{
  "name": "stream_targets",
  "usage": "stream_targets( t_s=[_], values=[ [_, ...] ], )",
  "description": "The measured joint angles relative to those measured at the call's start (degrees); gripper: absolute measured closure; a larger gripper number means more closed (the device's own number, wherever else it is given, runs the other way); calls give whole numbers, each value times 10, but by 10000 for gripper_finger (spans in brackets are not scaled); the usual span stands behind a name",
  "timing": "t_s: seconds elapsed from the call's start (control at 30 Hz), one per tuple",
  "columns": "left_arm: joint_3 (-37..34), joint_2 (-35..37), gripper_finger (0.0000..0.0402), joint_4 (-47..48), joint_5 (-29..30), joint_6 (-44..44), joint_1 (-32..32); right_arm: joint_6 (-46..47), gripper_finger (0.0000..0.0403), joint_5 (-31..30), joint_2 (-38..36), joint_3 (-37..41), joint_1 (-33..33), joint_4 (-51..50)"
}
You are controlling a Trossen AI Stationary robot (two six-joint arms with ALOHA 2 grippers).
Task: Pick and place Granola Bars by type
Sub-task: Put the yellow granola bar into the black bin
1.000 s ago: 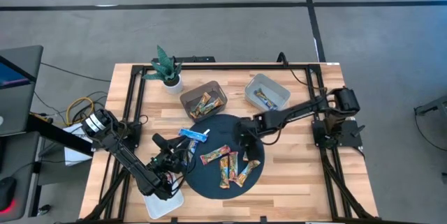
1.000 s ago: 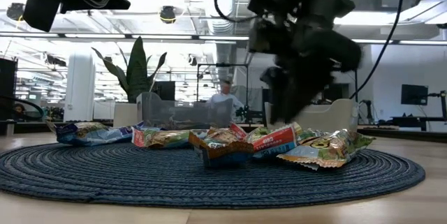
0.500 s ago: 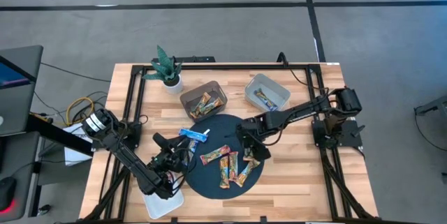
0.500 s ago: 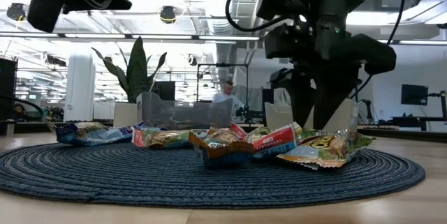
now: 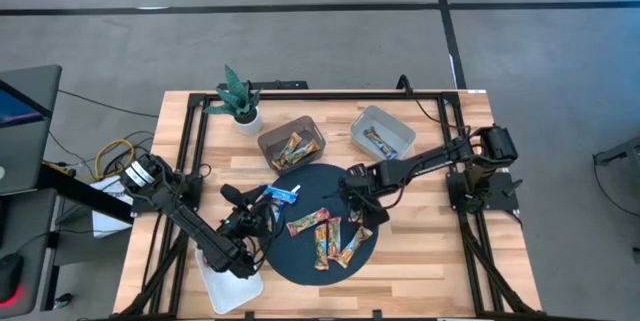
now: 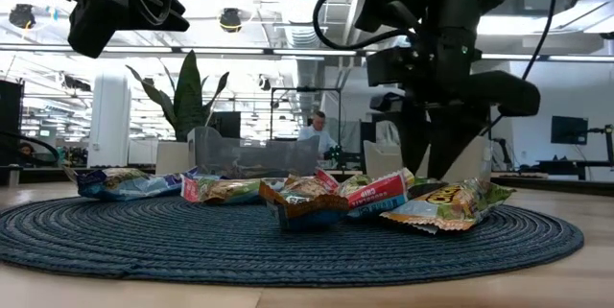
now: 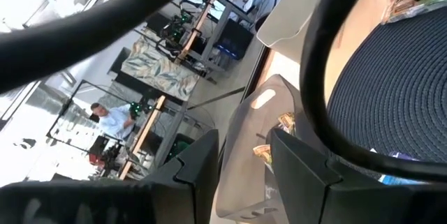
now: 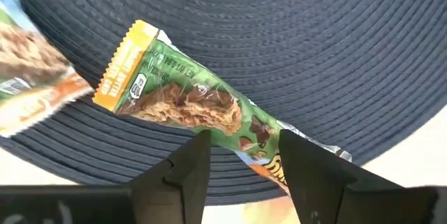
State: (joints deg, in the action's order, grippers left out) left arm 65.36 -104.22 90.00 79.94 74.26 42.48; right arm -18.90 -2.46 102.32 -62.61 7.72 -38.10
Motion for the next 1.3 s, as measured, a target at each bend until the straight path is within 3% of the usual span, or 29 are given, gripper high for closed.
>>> stream_targets(
  t_s=[0.2, 0.53, 1.3],
  values=[
    [0, 0, 276, 0, 0, 0, 0, -53, 243, -52, 0, 0, 17, 22],
    [0, 0, 276, 0, 0, 1, 0, -140, 244, -51, 1, 0, 20, 24],
    [0, 0, 276, 0, -1, 2, 1, -19, 257, -13, 2, 0, -19, 57]
  ],
)
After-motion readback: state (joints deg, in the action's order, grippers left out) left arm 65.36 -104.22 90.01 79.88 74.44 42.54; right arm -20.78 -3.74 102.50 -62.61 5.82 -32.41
